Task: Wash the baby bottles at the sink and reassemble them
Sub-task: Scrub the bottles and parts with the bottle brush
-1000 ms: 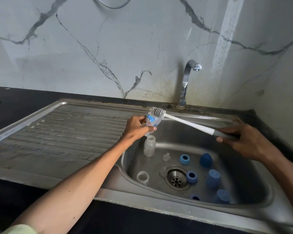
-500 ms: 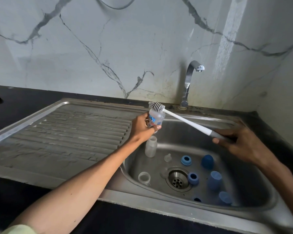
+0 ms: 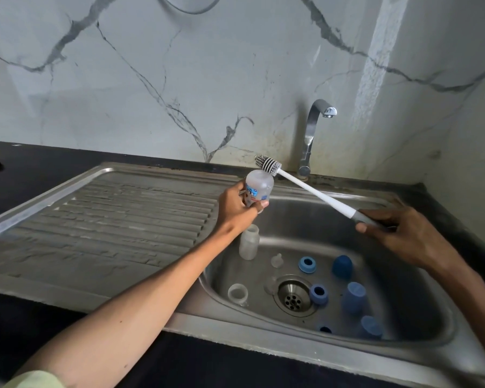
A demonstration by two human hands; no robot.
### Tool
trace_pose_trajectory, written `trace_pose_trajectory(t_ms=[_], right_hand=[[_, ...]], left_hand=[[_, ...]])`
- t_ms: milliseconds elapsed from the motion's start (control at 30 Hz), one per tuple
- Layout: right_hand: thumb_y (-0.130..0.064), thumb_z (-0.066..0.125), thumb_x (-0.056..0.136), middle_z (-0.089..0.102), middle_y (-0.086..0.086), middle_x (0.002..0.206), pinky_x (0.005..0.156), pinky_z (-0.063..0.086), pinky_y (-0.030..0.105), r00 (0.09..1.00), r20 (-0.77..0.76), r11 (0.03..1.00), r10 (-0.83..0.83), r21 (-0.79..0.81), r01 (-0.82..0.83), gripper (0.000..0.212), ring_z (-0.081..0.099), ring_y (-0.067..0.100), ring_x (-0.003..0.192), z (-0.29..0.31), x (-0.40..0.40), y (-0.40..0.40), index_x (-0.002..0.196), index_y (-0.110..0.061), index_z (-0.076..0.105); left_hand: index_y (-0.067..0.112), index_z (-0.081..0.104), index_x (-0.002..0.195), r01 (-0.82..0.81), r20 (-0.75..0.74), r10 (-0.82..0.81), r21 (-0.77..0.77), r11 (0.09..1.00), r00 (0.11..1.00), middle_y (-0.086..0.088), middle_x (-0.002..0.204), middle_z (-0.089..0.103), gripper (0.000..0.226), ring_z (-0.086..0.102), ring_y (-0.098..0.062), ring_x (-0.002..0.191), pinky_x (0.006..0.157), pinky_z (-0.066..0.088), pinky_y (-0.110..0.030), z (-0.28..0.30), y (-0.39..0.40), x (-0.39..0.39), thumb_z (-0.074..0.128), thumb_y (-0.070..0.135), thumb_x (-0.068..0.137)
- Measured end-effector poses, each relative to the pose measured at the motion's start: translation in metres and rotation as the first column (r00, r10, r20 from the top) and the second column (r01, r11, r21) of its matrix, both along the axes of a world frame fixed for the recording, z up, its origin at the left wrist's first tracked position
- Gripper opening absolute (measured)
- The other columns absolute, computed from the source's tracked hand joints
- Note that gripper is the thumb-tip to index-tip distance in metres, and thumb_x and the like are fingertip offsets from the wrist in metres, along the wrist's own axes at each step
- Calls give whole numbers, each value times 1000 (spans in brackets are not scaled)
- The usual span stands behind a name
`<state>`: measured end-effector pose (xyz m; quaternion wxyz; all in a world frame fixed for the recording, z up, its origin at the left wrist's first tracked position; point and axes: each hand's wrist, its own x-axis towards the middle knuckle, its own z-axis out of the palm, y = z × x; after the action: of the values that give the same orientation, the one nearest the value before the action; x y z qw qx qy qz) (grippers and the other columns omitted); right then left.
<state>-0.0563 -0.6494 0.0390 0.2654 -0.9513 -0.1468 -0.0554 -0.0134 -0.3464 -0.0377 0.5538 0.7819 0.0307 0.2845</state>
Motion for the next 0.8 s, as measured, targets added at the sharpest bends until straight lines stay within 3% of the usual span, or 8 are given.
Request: trace_pose_trajectory(t_ms=[67,233,333,467,633,733,800], right_hand=[[-33,63,91,63,1,124,92,42,33,1000,-17,1000,8,-4,-8,38,53,14,104,-1,0,1,129,-25,61],[-34,64,90,59,-17,97,84,42,30,998,-48,999,36,10,-35,33,54,3,87,1,1,-5,123,-31,64],[-36,64,90,65,-5,111,90,46,35,999,-45,1000,21,-13,-22,36,57,12,96,-3,2,0,125,-28,63],[-35,62,91,62,-11,87,78,45,30,998,-49,999,47,5,-47,31,55,3,78,-8,1,8,120,-25,64],[-34,61,91,64,-7,88,82,48,34,994,-89,998,60,43,-56,31,56,6,79,-5,3,4,119,-23,66],[-35,60,92,63,-7,84,70,44,25,995,-79,997,64,43,-61,33,57,7,75,-8,2,6,121,-22,65],[-35,60,92,63,-6,81,59,42,18,993,-96,996,75,55,-69,34,59,9,72,-7,1,8,124,-24,64]], left_hand=[[17,69,114,6,0,-6,-42,999,1000,1,101,76,49,73,-12,94,87,60,-39,1,2,0,87,16,69],[24,70,104,-15,-11,14,-164,986,1000,4,97,76,35,72,-10,93,87,60,-37,3,8,-1,85,10,75],[25,70,97,61,-46,-72,-192,979,996,1,96,77,28,73,-15,94,88,60,-42,-1,-1,-2,84,13,76],[18,72,101,79,-51,-96,-271,959,994,-1,97,77,26,73,-17,95,89,59,-43,0,-9,0,83,12,78],[14,71,105,46,-16,-55,-337,941,998,-2,100,77,30,73,-17,97,91,59,-42,1,5,0,82,13,77],[9,69,106,144,2,-157,-410,901,988,-8,103,76,32,72,-23,102,92,58,-43,2,-4,-2,78,18,77],[5,68,105,181,31,-193,-518,836,981,-11,103,74,21,71,-24,103,90,58,-40,6,-8,-1,74,8,85]])
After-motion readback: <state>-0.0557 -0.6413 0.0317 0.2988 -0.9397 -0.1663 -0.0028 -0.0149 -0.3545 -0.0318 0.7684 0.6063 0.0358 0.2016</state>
